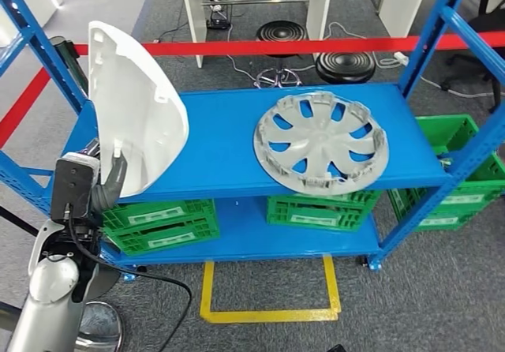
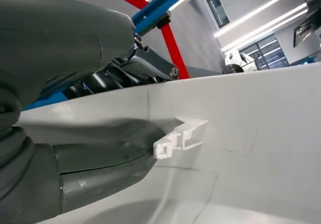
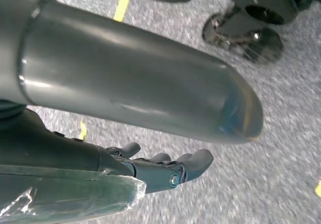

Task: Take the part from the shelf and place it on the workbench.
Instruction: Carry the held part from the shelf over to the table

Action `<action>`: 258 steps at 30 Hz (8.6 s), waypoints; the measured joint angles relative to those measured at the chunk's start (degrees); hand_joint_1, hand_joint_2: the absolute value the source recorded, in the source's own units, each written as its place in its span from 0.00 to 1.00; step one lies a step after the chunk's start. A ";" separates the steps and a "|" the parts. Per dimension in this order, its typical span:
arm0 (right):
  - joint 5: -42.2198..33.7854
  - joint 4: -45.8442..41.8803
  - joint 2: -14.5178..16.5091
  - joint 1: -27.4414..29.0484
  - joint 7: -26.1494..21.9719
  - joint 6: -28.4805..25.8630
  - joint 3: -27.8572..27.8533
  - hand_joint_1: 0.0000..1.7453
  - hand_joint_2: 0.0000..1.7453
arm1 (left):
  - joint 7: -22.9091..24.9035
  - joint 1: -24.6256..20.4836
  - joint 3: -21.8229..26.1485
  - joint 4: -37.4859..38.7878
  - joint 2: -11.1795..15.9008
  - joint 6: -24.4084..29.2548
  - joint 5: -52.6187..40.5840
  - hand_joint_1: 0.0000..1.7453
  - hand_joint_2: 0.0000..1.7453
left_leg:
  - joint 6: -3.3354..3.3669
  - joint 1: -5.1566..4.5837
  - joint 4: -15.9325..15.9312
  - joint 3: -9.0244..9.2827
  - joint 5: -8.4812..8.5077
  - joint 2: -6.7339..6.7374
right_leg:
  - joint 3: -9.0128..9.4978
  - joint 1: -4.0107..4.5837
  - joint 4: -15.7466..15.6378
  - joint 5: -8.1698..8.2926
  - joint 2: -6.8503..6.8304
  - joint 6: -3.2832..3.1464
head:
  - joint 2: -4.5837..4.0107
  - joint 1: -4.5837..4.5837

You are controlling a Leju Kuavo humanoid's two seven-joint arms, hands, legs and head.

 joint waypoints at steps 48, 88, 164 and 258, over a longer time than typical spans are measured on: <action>-2.92 -0.07 -0.22 0.49 -4.02 -0.61 -1.54 0.00 0.00 | 1.63 2.25 -1.19 -2.93 -0.38 -1.42 0.50 1.00 1.00 | 3.53 -0.72 -4.44 10.88 -4.31 0.62 | -11.86 0.21 11.10 -0.17 -0.24 3.03 | 0.00 0.10; -4.08 -0.07 -0.40 0.80 -4.21 1.09 -3.46 0.00 0.00 | 1.63 4.25 -0.89 -3.16 -0.12 -1.68 1.05 1.00 1.00 | 1.47 -0.60 -3.18 7.45 -2.21 2.20 | -2.05 0.04 0.69 1.07 -1.17 2.26 | 0.01 0.43; -4.75 -0.17 -0.45 0.87 -4.74 1.14 -5.09 0.00 0.00 | 0.43 8.97 2.73 -6.96 -0.07 -0.19 0.89 1.00 1.00 | 0.92 0.06 -2.22 7.01 -2.78 -3.85 | -3.93 -0.29 1.05 2.51 6.90 1.20 | 0.01 0.20; -4.69 -0.55 -0.35 1.26 -4.49 1.61 -5.49 0.00 0.00 | 1.20 10.05 4.98 -7.69 0.03 -1.09 1.08 1.00 1.00 | 1.04 0.25 -2.96 7.67 -3.43 -3.80 | -4.54 -0.66 0.61 2.70 7.95 2.27 | 0.00 0.11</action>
